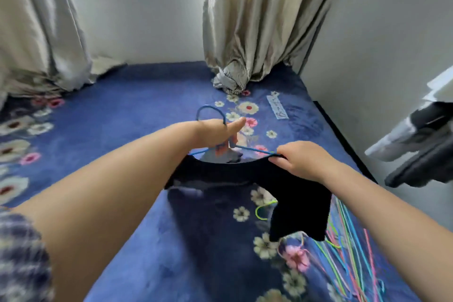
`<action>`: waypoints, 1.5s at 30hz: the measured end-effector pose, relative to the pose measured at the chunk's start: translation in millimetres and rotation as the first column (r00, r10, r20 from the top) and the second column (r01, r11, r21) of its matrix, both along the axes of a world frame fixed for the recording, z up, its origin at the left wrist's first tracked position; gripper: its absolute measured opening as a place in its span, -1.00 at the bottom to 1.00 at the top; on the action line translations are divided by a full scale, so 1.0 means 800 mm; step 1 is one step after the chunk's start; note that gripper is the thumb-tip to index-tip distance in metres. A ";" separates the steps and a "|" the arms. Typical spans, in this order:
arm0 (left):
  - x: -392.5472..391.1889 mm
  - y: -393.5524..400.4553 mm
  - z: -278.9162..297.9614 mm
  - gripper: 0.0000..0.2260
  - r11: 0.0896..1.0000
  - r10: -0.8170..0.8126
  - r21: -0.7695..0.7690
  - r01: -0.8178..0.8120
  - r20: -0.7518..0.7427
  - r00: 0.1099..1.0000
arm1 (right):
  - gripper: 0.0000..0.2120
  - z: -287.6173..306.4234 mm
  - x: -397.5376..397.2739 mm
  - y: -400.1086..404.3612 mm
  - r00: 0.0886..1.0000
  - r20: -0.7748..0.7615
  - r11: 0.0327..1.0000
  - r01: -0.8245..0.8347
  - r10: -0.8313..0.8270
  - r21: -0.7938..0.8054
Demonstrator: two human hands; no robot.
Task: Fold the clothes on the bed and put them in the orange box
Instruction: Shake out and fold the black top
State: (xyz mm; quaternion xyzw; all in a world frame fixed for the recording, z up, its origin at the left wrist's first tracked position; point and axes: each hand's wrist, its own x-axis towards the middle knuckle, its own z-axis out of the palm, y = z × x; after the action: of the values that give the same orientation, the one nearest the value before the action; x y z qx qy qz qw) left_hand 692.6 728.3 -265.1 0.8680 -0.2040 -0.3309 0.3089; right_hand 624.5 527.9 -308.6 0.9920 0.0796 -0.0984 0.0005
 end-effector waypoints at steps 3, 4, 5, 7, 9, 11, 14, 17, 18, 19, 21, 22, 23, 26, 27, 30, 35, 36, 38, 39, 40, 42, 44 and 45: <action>-0.020 0.004 0.072 -0.80 0.998 -0.023 -0.048 0.031 0.160 0.987 | -0.64 0.075 -0.025 -0.007 0.989 0.149 1.000 -0.004 0.007 -0.020; -0.027 0.005 0.089 -0.80 0.994 0.001 -0.109 0.023 0.214 0.977 | -0.61 0.099 -0.033 -0.007 0.987 0.161 1.000 0.023 -0.021 -0.012; -0.035 0.003 0.109 -0.78 0.984 0.029 -0.176 0.017 0.255 0.966 | -0.58 0.125 -0.041 -0.011 0.982 0.181 0.998 0.061 -0.061 0.009; -0.044 -0.001 0.142 -0.75 0.962 0.080 -0.272 0.009 0.315 0.946 | -0.59 0.170 -0.057 -0.011 0.977 0.189 0.994 0.097 -0.103 0.040; -0.060 -0.005 0.182 -0.73 0.952 0.090 -0.303 0.030 0.373 0.923 | -0.69 0.212 -0.077 -0.013 0.974 0.181 0.988 0.114 -0.132 0.106; -0.068 -0.005 0.208 -0.74 0.950 0.078 -0.306 0.061 0.423 0.903 | -0.67 0.241 -0.090 -0.012 0.978 0.151 0.978 0.118 -0.144 0.171; -0.072 0.001 0.233 -0.77 0.947 0.042 -0.300 0.114 0.467 0.883 | -0.77 0.270 -0.105 -0.009 0.988 0.080 0.959 0.110 -0.135 0.260; -0.069 0.012 0.255 -0.79 0.931 0.077 -0.348 0.109 0.481 0.873 | -0.79 0.303 -0.117 -0.006 0.987 0.124 0.944 0.060 -0.105 0.325; -0.067 0.014 0.261 -0.79 0.923 0.097 -0.369 0.104 0.486 0.869 | -0.79 0.311 -0.117 -0.006 0.983 0.152 0.931 0.041 -0.103 0.363; -0.066 0.016 0.266 -0.80 0.919 0.113 -0.382 0.099 0.496 0.861 | -0.76 0.320 -0.117 -0.006 0.978 0.178 0.918 0.027 -0.106 0.396; -0.062 0.020 0.276 -0.80 0.913 0.136 -0.397 0.093 0.512 0.848 | -0.68 0.334 -0.115 -0.006 0.970 0.196 0.877 0.033 -0.143 0.479; -0.061 0.023 0.280 -0.80 0.910 0.148 -0.404 0.089 0.519 0.842 | -0.66 0.339 -0.113 -0.006 0.966 0.201 0.850 0.036 -0.165 0.526; -0.058 0.027 0.285 -0.80 0.904 0.169 -0.420 0.082 0.528 0.832 | -0.65 0.346 -0.113 -0.005 0.958 0.221 0.833 0.030 -0.181 0.552; -0.046 0.052 0.299 -0.81 0.860 0.260 -0.507 0.046 0.515 0.817 | -0.67 0.358 -0.110 -0.006 0.897 0.359 0.782 -0.024 -0.258 0.623; -0.041 0.060 0.300 -0.82 0.851 0.284 -0.525 0.026 0.500 0.818 | -0.68 0.359 -0.111 -0.009 0.861 0.396 0.724 -0.048 -0.320 0.688; -0.022 0.089 0.300 -0.81 0.758 0.359 -0.651 -0.028 0.381 0.852 | -0.68 0.362 -0.116 -0.016 0.746 0.476 0.510 -0.213 -0.466 0.833; -0.004 0.109 0.307 -0.75 0.204 0.364 -0.947 -0.248 -0.162 0.917 | -0.71 0.346 -0.123 -0.008 0.826 0.415 0.620 -0.104 -0.381 0.778; -0.007 0.101 0.307 -0.74 0.128 0.320 -0.949 -0.290 -0.237 0.917 | -0.71 0.338 -0.122 -0.003 0.853 0.402 0.674 -0.083 -0.334 0.734; -0.021 0.077 0.300 -0.73 0.076 0.260 -0.934 -0.348 -0.318 0.912 | -0.70 0.322 -0.117 0.006 0.884 0.379 0.756 -0.046 -0.273 0.653; -0.028 0.065 0.293 -0.73 0.073 0.247 -0.932 -0.356 -0.329 0.912 | -0.71 0.314 -0.115 0.010 0.901 0.350 0.783 -0.018 -0.257 0.622; -0.034 0.052 0.288 -0.73 0.073 0.243 -0.934 -0.349 -0.323 0.915 | -0.73 0.307 -0.113 0.009 0.915 0.318 0.806 0.012 -0.247 0.592; -0.041 0.038 0.276 -0.74 0.099 0.273 -0.938 -0.331 -0.294 0.916 | -0.77 0.291 -0.115 0.007 0.935 0.246 0.824 0.078 -0.257 0.561; -0.040 0.028 0.262 -0.73 0.214 0.317 -0.923 -0.320 -0.244 0.916 | -0.74 0.279 -0.126 0.002 0.939 0.192 0.792 0.118 -0.286 0.600; -0.039 0.022 0.252 -0.73 0.323 0.342 -0.890 -0.323 -0.208 0.916 | -0.70 0.276 -0.136 -0.001 0.941 0.152 0.751 0.136 -0.301 0.646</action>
State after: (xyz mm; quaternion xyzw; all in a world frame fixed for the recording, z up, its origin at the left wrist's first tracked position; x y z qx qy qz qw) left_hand 661.6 745.6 -63.6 0.5824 -0.1715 -0.0871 0.7898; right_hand 515.9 526.9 -87.4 0.9418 -0.0105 0.0583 -0.3309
